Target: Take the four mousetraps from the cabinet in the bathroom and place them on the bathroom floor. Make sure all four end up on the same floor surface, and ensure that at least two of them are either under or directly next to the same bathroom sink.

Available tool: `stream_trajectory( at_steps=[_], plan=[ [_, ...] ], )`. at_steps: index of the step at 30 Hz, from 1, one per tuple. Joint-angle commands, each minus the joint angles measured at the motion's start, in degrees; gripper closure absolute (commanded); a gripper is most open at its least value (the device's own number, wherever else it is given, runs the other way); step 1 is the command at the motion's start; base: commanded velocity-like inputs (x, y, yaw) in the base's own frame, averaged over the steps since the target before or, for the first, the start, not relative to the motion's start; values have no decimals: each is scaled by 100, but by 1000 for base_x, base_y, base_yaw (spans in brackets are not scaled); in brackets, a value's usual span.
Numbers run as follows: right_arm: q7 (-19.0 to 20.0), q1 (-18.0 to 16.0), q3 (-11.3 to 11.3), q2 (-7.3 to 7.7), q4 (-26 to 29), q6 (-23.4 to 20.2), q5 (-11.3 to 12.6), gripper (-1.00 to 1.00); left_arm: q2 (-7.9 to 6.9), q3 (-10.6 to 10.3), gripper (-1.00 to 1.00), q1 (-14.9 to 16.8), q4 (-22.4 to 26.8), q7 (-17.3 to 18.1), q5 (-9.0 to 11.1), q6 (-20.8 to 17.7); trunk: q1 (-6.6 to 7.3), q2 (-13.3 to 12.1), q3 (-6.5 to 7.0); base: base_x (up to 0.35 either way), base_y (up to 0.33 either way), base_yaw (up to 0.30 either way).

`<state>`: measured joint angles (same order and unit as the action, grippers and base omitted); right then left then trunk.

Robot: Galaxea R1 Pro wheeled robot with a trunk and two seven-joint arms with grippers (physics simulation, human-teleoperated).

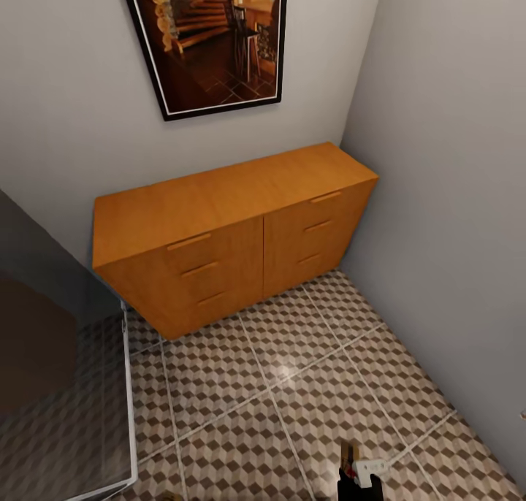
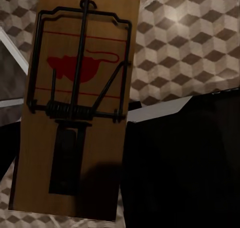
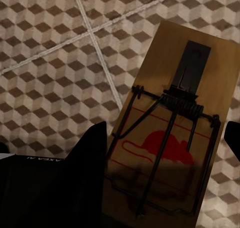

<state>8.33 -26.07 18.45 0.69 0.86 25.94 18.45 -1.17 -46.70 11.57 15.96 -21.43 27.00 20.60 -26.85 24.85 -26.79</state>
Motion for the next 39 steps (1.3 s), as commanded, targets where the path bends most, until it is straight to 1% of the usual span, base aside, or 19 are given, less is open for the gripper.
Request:
stream_trajectory(
  at_steps=[1,4,5,9,39],
  plan=[
    [46,-4,18,1,-7,17,63,100,8,-49,100,3,-30,-46,16,67,-3,8,2,0,0,0],
    [46,-4,18,1,-7,17,63,100,35,-49,100,3,-90,-45,16,158,-3,8,29,0,0,0],
    [46,-4,18,1,-7,17,63,100,64,-49,100,3,-103,-45,16,174,-3,8,38,0,0,0],
    [46,-4,18,1,-7,17,63,100,92,-49,100,3,-113,-45,16,187,-3,8,74,0,0,0],
    [46,-4,18,4,-7,12,63,100,115,-49,100,3,-231,-45,16,190,-3,8,344,0,0,0]
  ],
)
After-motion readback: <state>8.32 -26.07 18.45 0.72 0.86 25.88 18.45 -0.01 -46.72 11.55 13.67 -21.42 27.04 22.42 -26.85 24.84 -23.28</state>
